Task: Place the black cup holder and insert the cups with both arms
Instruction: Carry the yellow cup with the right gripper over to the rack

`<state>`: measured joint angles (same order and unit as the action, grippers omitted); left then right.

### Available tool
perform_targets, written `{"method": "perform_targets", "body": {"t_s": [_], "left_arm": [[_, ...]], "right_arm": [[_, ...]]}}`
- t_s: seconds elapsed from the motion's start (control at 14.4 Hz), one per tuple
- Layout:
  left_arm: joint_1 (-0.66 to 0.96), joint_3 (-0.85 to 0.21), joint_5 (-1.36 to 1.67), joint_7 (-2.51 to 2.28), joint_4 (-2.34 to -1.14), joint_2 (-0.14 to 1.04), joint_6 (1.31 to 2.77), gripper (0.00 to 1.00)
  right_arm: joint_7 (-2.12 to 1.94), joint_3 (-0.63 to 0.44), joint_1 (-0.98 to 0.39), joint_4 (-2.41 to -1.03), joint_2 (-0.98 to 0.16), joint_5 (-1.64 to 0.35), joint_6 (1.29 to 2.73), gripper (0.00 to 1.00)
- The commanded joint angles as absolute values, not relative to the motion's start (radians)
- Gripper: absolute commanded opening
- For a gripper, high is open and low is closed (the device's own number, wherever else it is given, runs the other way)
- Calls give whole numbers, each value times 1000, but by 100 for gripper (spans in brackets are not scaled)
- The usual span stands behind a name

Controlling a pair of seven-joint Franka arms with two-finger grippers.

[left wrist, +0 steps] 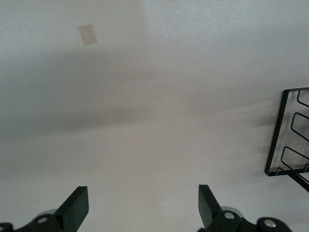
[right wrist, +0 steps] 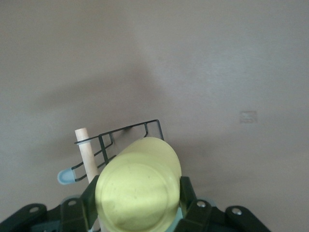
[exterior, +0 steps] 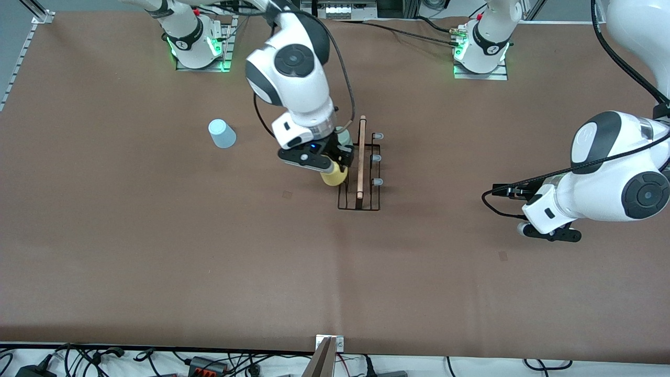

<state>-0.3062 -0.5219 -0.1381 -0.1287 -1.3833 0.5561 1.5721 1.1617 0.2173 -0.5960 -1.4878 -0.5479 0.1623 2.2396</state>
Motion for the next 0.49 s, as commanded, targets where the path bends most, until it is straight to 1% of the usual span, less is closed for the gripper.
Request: {"method": "perform_targets", "body": {"t_s": [0.0, 0.14, 0.21, 0.28, 0.35, 0.42], "left_arm": [[-311, -522, -130, -107, -1371, 560, 1572, 100], [-316, -515, -133, -110, -1352, 558, 1569, 100], [-318, -512, -138, -113, -1342, 558, 1565, 100], [-321, -512, -141, -114, -1338, 555, 1563, 100], [-333, -511, -141, -112, -1338, 555, 1563, 100], [-344, -511, -138, -112, -1338, 557, 1563, 100]], "right_arm": [[1175, 206, -611, -1447, -595, 195, 2255, 0], [1177, 204, -623, -1447, -610, 198, 2260, 1], [1177, 204, -626, -1447, -618, 198, 2260, 7], [1175, 204, -626, -1448, -623, 198, 2261, 41], [1177, 203, -627, -1448, -629, 198, 2261, 99], [1160, 195, -627, -1448, -629, 199, 2261, 100]]}}
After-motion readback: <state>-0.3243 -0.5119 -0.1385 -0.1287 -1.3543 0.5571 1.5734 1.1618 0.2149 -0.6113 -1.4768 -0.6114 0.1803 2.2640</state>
